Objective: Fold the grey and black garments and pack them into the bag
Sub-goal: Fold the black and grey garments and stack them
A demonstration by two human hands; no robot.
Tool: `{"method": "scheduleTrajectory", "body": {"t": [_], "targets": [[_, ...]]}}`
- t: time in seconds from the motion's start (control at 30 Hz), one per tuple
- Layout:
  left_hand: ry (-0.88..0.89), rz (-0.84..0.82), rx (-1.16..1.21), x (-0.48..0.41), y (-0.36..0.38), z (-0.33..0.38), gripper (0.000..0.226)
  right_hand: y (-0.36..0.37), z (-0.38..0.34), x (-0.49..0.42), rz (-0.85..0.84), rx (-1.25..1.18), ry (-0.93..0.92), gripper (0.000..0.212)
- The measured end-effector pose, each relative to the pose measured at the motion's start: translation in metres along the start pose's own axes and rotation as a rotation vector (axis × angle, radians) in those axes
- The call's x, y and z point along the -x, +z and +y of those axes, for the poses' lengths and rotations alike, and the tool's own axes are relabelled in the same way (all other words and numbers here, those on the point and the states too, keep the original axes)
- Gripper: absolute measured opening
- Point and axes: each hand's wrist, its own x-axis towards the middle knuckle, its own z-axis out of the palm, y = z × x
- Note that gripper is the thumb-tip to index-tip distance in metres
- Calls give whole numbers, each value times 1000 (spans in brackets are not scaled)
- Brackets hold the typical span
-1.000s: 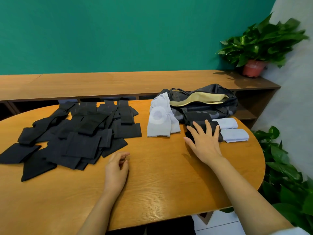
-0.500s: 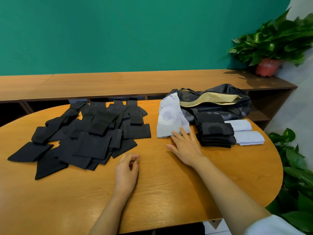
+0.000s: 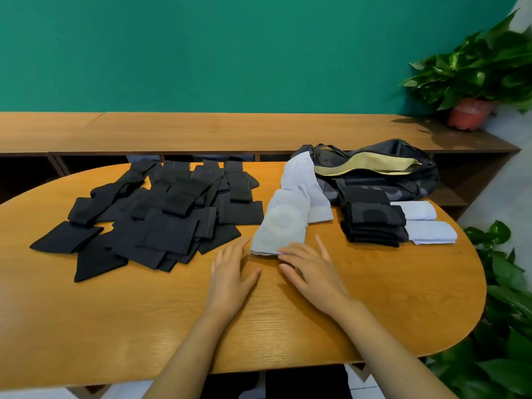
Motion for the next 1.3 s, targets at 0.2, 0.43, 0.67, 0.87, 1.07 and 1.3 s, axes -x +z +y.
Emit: {"method": "scheduleTrajectory", "body": {"t": [0.2,0.43,0.67,0.87,1.07,1.3], "targets": [[47,-20,-129,3,2,1,29,13,-10,33,84,-181,84,46],[74,-26,-157,21,-4,13,18,-2,-7,45,40,-234,241,37],[104,-15,-115,48,-4,17,18,4,-2,59,153,-188,230,21],[122,-69,-59,48,-4,14,24,9,3,64,157,-250,347,17],[83,-39,-3,47,-2,13,16,8,1,62,253,-280,323,9],[51,40,78,48,-4,14,14,5,-1,64,276,-239,383,8]]}}
